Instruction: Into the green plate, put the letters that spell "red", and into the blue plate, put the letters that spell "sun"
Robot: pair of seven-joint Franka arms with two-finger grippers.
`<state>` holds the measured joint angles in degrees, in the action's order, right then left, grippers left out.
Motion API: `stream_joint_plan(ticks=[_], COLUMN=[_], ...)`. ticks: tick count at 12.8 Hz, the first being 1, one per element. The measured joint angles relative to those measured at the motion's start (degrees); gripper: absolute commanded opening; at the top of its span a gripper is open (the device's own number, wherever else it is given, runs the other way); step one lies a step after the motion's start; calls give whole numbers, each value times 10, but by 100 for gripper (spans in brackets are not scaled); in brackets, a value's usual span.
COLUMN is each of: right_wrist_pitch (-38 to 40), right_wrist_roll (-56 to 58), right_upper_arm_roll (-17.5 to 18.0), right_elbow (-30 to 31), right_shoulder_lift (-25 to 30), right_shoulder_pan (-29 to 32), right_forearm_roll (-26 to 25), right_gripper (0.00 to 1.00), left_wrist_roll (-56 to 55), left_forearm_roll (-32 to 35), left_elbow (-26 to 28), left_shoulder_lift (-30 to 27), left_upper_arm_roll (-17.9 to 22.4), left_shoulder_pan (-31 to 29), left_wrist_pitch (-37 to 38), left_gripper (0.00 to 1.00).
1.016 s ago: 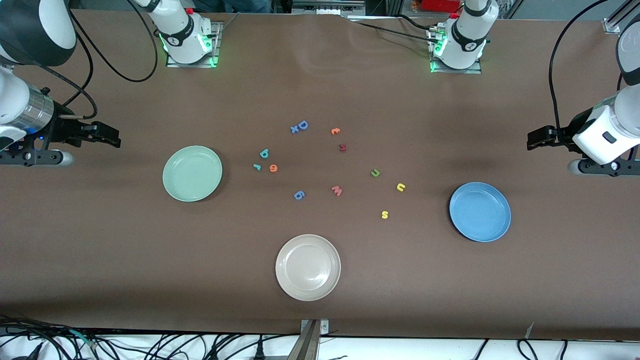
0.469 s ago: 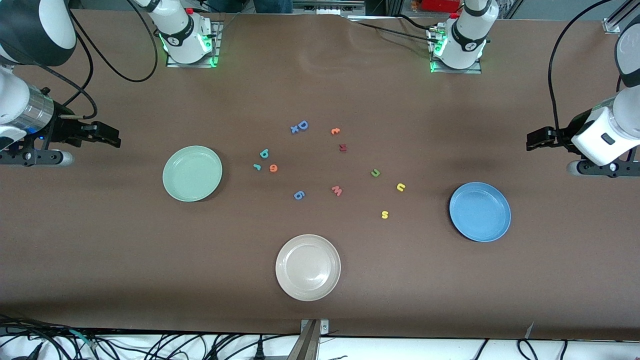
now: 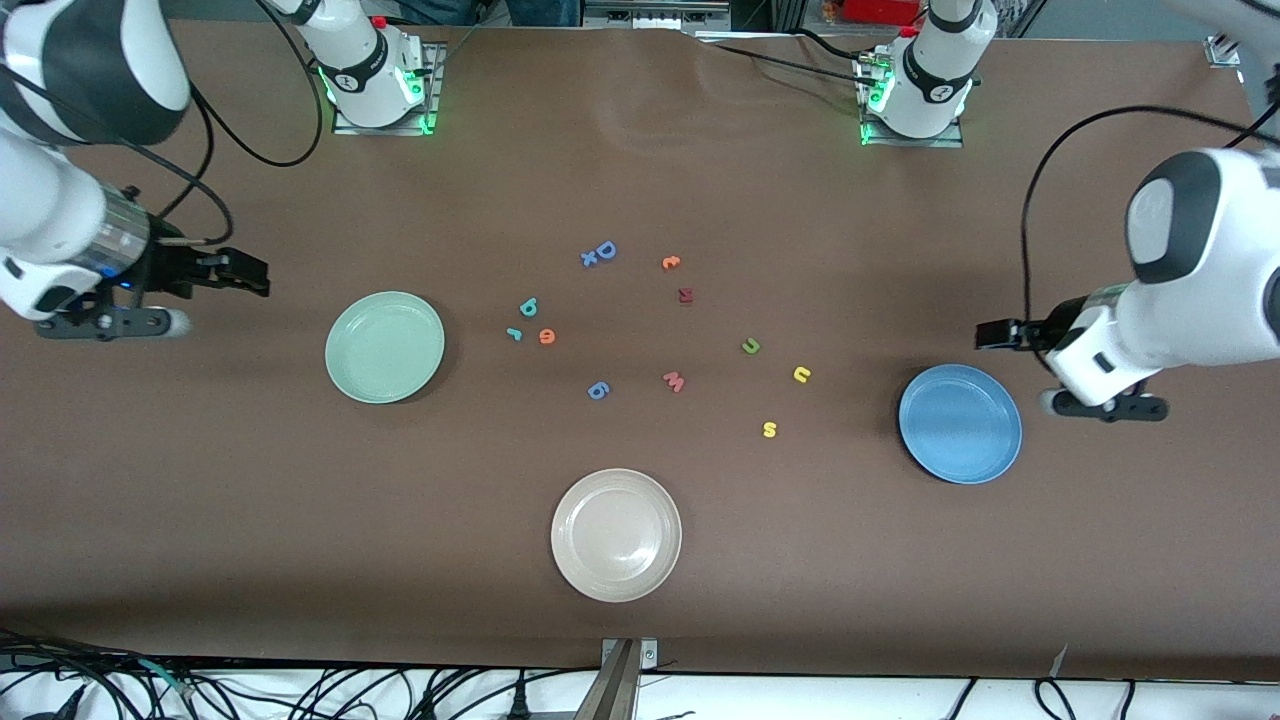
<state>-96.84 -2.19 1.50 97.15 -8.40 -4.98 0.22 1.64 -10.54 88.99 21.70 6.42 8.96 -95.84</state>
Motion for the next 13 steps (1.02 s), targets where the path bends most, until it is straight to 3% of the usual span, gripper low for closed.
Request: stream_joint_plan(ticks=[3, 7, 10, 13], right_wrist_pitch=[-54, -188, -349, -410], right_wrist_roll=[-35, -103, -200, -293], right_upper_arm_roll=[3, 39, 81, 90], right_elbow=[40, 158, 251, 264], right_shoulder_lift=[-19, -17, -35, -76], right_shoulder_pan=[-36, -40, -47, -97], right_forearm_roll=[0, 0, 0, -1], right_gripper=[99, 99, 99, 99], left_wrist_roll=[-43, -150, -171, -172], left_forearm_roll=[-14, -14, -14, -14], left_elbow=[2, 20, 86, 146], left_shoulder_lift=[47, 131, 160, 161], left_upper_arm_roll=[-3, -6, -6, -5], left_shoulder_pan=[44, 136, 181, 188], left_wrist_pitch=[-46, -203, -353, -434], left_gripper=[100, 100, 100, 99])
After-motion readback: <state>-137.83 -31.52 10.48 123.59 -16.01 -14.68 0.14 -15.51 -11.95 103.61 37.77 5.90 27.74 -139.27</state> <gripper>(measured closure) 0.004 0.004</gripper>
